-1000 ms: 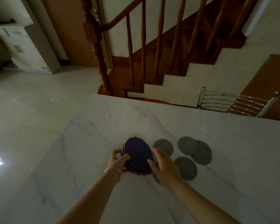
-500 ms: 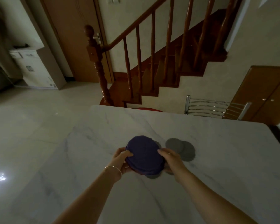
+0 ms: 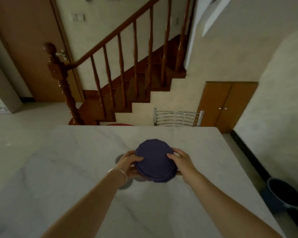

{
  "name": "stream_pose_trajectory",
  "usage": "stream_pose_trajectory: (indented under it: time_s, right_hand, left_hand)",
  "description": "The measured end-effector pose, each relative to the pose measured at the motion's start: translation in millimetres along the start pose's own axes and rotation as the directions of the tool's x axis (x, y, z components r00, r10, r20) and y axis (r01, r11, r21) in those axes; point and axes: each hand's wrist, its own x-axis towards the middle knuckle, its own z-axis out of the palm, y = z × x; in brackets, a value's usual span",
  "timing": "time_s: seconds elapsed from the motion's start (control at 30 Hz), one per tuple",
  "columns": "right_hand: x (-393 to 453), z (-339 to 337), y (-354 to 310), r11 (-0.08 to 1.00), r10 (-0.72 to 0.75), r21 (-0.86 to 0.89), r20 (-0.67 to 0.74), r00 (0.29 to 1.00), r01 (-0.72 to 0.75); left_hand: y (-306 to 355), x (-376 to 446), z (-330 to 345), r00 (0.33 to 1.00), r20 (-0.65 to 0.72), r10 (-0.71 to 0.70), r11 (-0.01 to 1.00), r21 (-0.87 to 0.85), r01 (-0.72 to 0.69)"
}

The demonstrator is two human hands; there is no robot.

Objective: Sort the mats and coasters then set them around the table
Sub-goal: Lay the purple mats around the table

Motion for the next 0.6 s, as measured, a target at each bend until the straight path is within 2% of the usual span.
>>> stream_pose_trajectory:
  time_s: [0.13,0.23,0.43,0.6]
  right_hand:
    - [-20,-35,8,0.999,-0.034,-0.019,-0.098,0.995,0.032]
    - [-39,-58,20,0.999,-0.017,-0.03,-0.15,0.989,0.012]
    - [-70,-110,48,0.993,0.112,0.073,-0.277,0.954,-0.095]
    - [-74,-163,57,0.987,0.154,0.089,-0.315,0.936,-0.133]
  left_hand:
    - [-16,-1,30,0.995,0.075,-0.063,0.998,-0.011,0.064]
    - [-35,-4,48,0.987,0.08,-0.14,0.988,-0.048,0.144]
    - [-74,-13,87,0.968,0.09,-0.236,0.97,-0.036,0.24]
    - [-92,-20,135,0.966,0.138,-0.221,0.975,0.036,0.218]
